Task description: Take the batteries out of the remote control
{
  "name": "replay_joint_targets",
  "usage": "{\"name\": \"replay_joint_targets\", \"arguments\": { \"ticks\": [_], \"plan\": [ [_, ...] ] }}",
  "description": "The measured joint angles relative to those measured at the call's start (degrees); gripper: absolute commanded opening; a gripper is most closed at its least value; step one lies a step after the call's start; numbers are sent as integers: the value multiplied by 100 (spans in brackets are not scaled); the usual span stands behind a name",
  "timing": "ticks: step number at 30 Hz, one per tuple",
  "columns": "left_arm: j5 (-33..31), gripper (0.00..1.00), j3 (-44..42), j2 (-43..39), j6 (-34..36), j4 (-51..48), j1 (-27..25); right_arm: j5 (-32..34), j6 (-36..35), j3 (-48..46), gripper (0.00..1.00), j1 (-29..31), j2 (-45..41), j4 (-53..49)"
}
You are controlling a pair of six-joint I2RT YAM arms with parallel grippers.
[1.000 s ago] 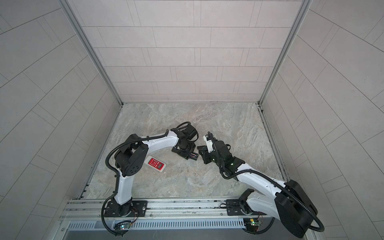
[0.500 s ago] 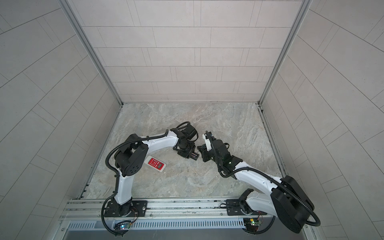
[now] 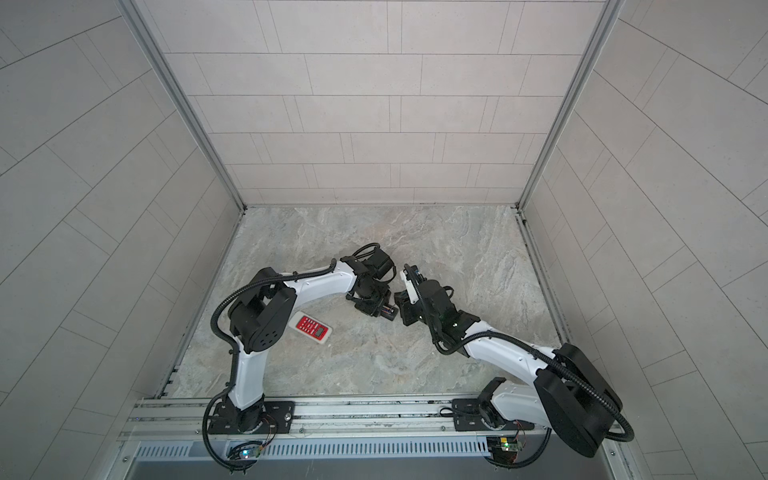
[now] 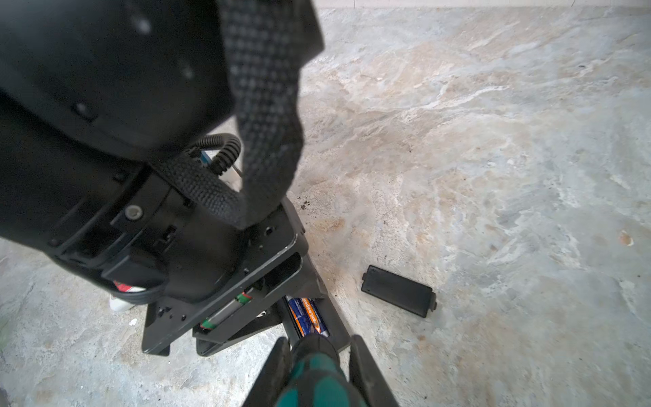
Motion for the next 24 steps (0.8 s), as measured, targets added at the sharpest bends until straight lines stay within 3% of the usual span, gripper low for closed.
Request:
{"name": "replay_joint_targets", "arguments": {
  "ticks": [15,24],
  "plan": [
    [90,40,-2,11,44,7,37,509,-872,114,0,328,116,-68],
    [118,40,-2,15,70,11,61,551,-807,136,0,343,258,55]
  ]
}}
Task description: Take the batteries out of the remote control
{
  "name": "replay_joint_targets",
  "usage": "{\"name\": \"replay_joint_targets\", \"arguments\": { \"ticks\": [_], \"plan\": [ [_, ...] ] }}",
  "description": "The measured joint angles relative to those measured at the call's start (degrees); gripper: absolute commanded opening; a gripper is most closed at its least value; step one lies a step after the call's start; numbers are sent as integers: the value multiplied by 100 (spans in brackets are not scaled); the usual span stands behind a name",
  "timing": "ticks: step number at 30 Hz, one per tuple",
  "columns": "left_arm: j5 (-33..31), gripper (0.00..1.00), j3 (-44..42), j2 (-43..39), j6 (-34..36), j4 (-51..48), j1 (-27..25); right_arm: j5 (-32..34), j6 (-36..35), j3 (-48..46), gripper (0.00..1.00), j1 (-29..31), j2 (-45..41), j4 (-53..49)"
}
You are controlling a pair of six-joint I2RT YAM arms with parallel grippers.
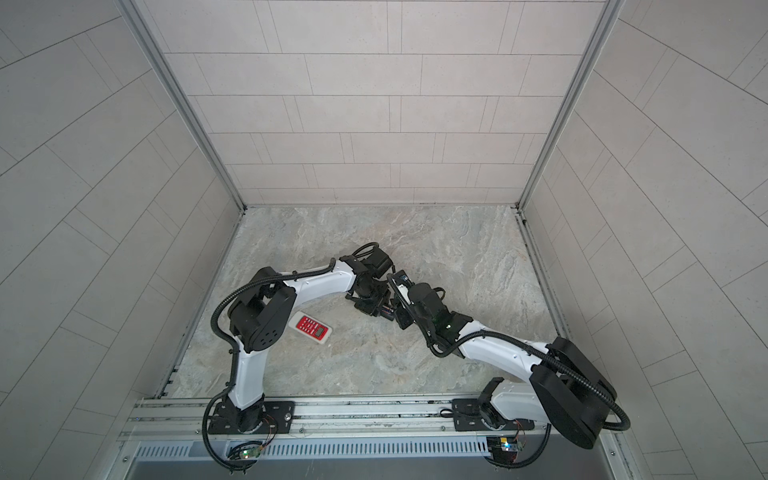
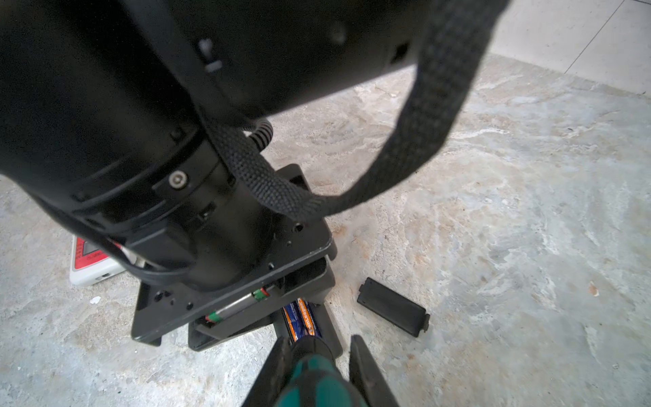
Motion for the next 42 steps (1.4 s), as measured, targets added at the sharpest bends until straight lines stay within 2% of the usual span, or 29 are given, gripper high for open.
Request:
{"name": "replay_joint_targets", "arguments": {
  "ticks": [7,17,30,42],
  "plan": [
    [44,40,-15,4,26,13,39,63,446,83,0,-114,223,208],
    [205,40,-28,7,129,31,111,-260,1200,111,0,-472,328,240],
    [365,40,4,46,299,-7,188,-544,1989,358,0,-769,437,-238],
    [479,40,66,92,452,-79,243,-649,2553,459,0,-935,619,-260]
  ]
}}
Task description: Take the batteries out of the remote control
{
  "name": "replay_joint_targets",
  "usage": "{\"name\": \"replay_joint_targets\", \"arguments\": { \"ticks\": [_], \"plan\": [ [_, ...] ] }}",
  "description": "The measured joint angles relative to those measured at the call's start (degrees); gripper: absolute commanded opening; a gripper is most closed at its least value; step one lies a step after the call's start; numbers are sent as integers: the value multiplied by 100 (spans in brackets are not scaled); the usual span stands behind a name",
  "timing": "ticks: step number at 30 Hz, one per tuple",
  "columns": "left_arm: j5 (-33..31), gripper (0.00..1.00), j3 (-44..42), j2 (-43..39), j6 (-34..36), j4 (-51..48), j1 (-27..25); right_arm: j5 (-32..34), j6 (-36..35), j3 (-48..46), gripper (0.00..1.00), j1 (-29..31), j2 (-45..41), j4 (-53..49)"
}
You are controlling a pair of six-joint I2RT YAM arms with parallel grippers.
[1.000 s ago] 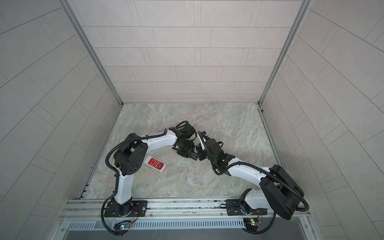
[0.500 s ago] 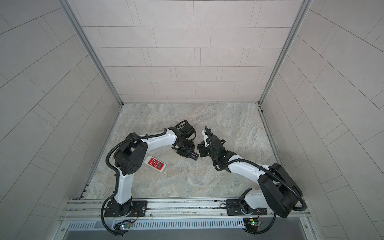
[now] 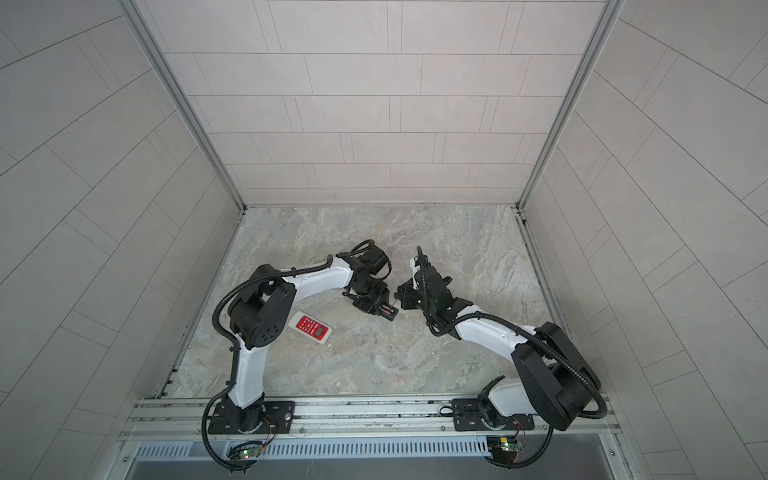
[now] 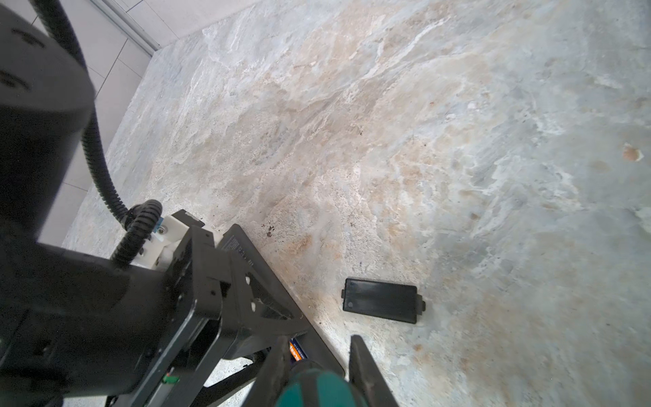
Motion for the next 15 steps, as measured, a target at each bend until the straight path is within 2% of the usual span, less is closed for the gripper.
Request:
{"name": "replay_joint_targets", "arguments": {
  "ticks": [15],
  "plan": [
    [90,40,37,33,83,-20,31,-17,651,-22,0,-79,11,-72]
  ]
}}
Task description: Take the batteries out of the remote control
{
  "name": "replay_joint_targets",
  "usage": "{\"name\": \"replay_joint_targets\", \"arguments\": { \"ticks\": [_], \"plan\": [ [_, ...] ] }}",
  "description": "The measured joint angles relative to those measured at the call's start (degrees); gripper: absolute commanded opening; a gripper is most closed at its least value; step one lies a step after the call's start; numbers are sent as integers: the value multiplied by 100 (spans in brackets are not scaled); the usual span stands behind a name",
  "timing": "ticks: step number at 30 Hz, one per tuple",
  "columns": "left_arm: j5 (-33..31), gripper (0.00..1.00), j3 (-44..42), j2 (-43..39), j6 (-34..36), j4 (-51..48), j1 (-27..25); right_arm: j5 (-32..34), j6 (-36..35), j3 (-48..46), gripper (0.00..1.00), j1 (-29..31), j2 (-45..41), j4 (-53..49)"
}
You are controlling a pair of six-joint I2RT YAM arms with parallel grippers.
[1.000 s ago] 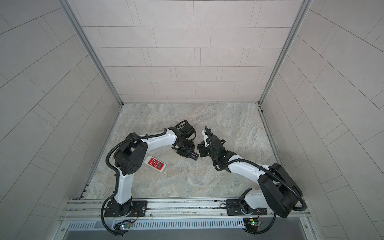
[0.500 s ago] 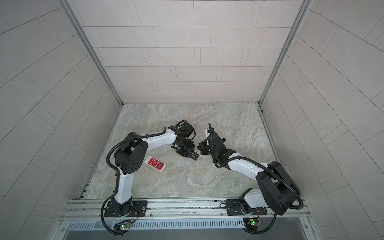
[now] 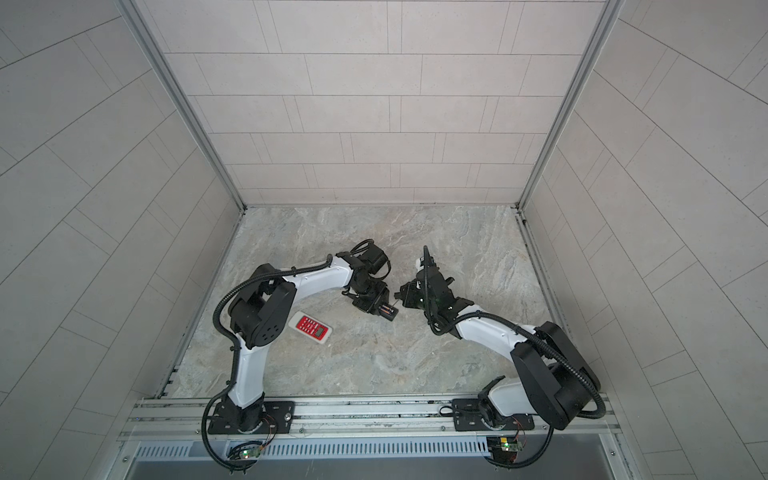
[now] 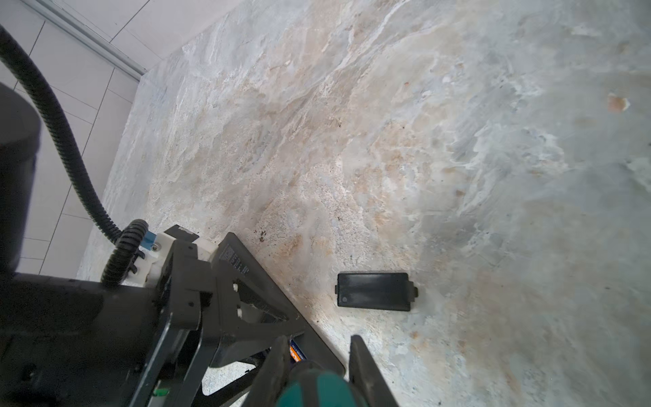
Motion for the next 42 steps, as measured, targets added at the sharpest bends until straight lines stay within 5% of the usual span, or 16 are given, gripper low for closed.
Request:
{"name": "replay_joint_targets", "arguments": {
  "ticks": [33,42],
  "plan": [
    [-354,37,295,105,264,-330,-50,-4,179,-175,0,-66,-210,-101],
    [-352,37,297,107,304,-328,-50,442,-232,-391,0,-70,-1034,-48]
  ]
}}
